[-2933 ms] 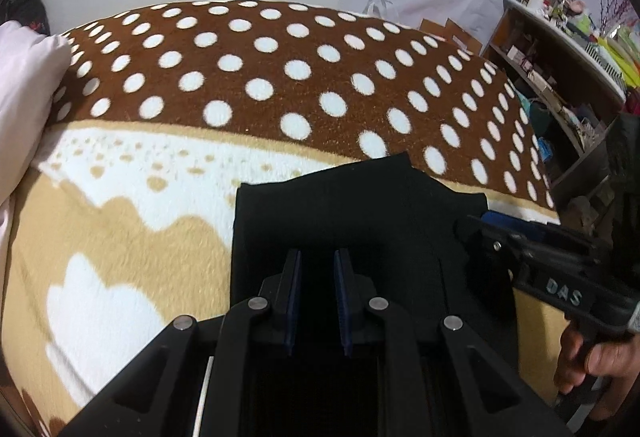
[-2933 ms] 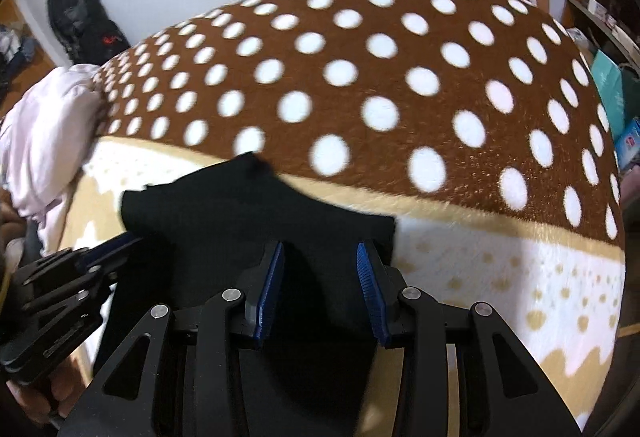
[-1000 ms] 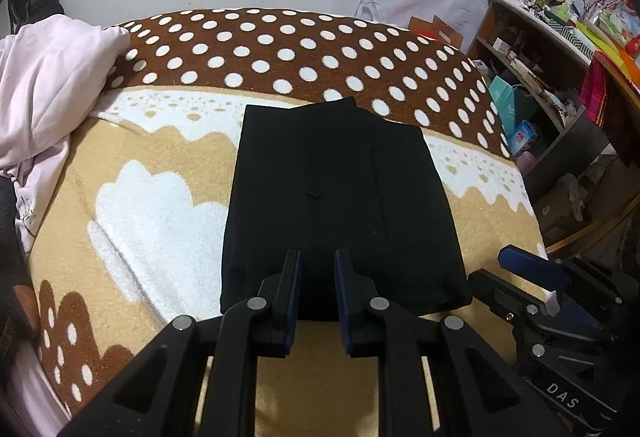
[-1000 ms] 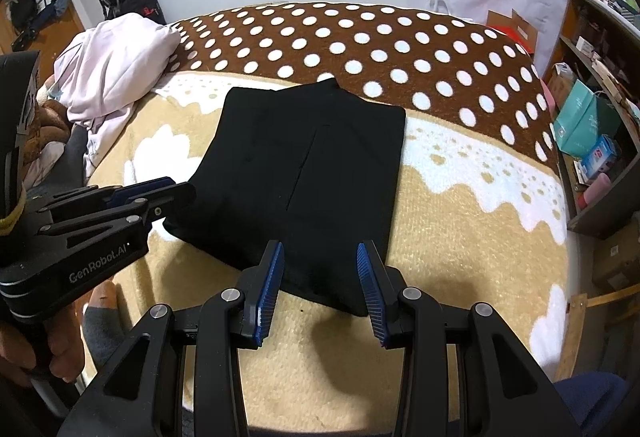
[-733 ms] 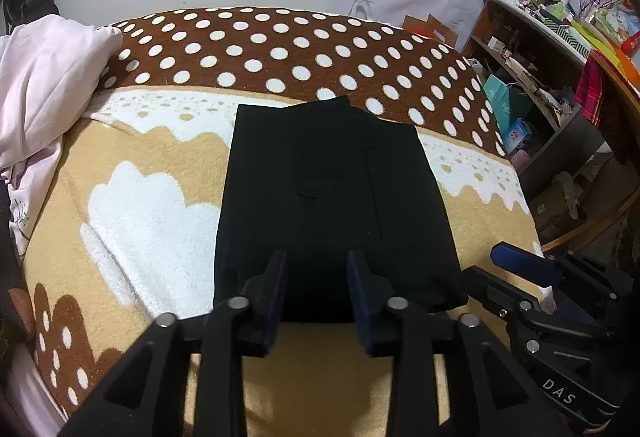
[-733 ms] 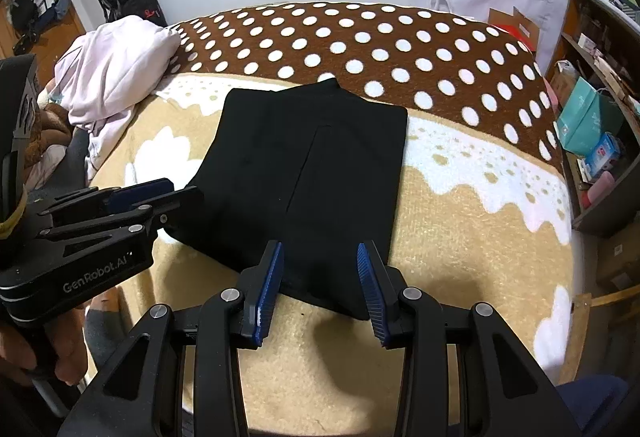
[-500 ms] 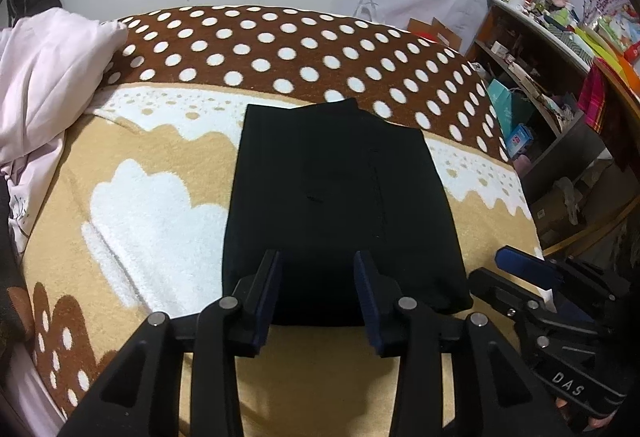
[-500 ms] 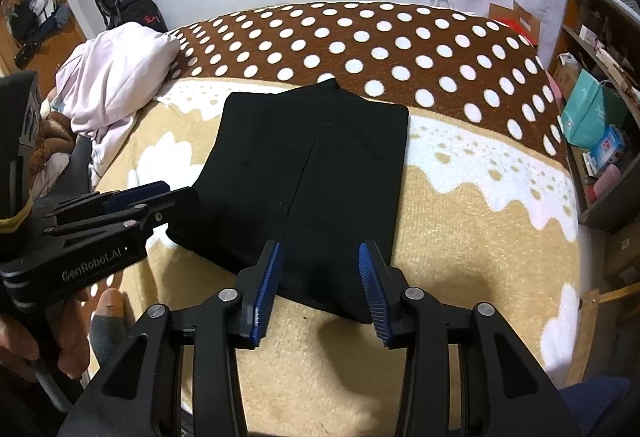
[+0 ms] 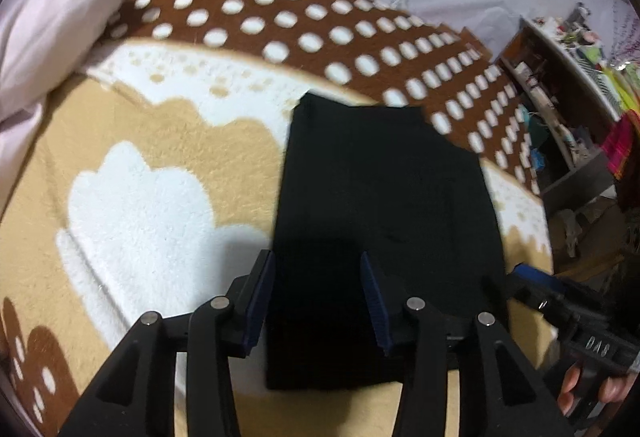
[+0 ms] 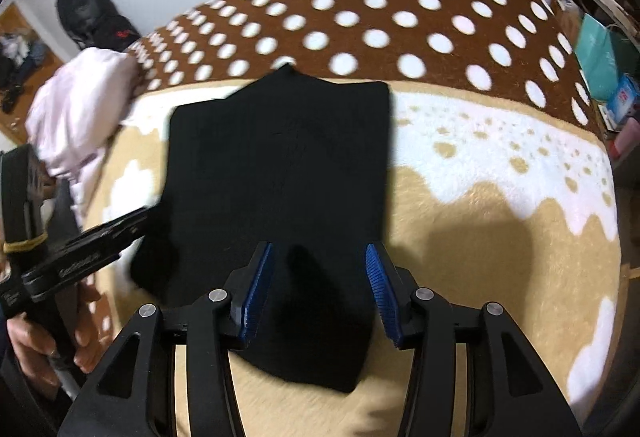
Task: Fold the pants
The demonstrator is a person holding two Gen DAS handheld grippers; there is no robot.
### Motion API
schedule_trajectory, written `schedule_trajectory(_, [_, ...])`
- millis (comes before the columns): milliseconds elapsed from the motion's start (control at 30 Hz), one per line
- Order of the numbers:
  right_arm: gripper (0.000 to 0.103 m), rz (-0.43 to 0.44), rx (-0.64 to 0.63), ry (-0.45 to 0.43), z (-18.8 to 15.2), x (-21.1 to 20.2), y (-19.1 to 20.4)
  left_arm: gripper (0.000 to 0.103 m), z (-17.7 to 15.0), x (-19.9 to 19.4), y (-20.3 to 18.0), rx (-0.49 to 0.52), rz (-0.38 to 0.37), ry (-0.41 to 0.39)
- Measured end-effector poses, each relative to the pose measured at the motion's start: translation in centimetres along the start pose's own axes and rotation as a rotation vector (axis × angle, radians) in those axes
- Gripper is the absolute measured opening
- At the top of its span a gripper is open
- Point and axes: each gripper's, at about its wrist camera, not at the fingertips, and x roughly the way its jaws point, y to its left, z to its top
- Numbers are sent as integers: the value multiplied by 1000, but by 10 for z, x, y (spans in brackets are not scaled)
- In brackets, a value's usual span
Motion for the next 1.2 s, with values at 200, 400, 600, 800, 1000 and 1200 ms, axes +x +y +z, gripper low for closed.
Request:
schedule_trajectory(200, [51, 67, 119, 49, 4, 29, -25, 61, 5, 22, 6, -22, -78, 28])
schedule_trajectory(400, [22, 165, 186, 53, 7, 29, -34, 55, 7, 29, 0, 45, -96, 29])
schedule_trajectory(600, [15, 182, 111, 3, 14, 6, -11, 24, 11, 11, -21, 125, -53, -13])
schedule_trajectory(800, [15, 233, 39, -63, 35, -22, 19, 21, 26, -20, -24, 147, -16, -68])
schedule_trajectory(1000, [15, 278, -11, -85, 76, -12, 59, 22, 63, -53, 2, 133, 28, -130])
schedule_trajectory(1200, [15, 263, -65, -67, 99, 20, 93, 22, 93, -48, 44, 110, 78, -130])
